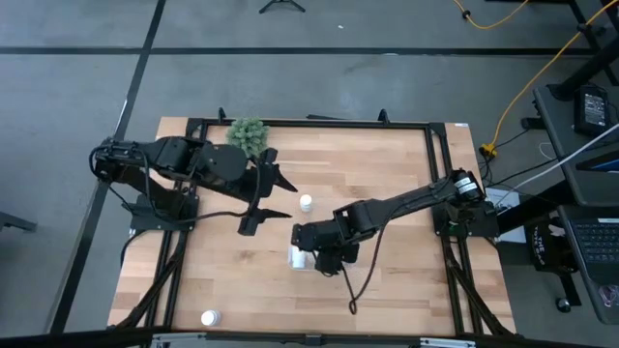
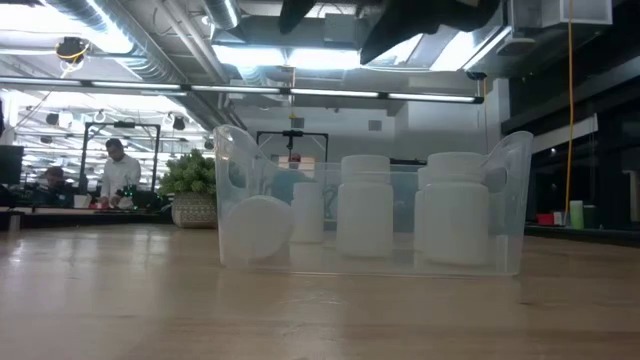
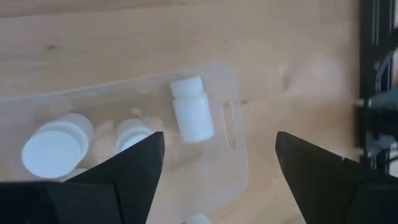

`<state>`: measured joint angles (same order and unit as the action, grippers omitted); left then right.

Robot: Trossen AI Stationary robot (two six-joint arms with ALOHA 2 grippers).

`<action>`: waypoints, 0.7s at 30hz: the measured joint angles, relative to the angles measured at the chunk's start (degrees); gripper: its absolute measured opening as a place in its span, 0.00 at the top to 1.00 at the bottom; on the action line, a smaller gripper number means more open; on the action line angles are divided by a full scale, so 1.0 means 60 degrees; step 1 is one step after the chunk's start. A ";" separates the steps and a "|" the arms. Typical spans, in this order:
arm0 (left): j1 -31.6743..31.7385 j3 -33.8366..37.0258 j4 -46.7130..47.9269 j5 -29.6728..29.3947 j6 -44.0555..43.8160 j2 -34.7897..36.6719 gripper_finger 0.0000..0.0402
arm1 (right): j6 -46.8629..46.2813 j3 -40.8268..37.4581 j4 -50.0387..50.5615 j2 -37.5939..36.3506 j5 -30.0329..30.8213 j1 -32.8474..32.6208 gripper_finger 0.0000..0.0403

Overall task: Pick and place pill bottles into a basket
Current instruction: Adjust the white medicine bottle on the transparent bin

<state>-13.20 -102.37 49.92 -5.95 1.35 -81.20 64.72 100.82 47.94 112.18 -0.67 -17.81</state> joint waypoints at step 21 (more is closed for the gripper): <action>-0.0741 0.0007 0.0288 -0.1312 -0.0212 -0.0349 0.43 | -0.4633 -0.0011 0.2342 -0.0121 0.2364 0.0510 0.38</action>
<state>-17.65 -102.32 51.66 -13.82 0.08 -83.30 36.92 100.75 61.99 111.46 13.51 -14.75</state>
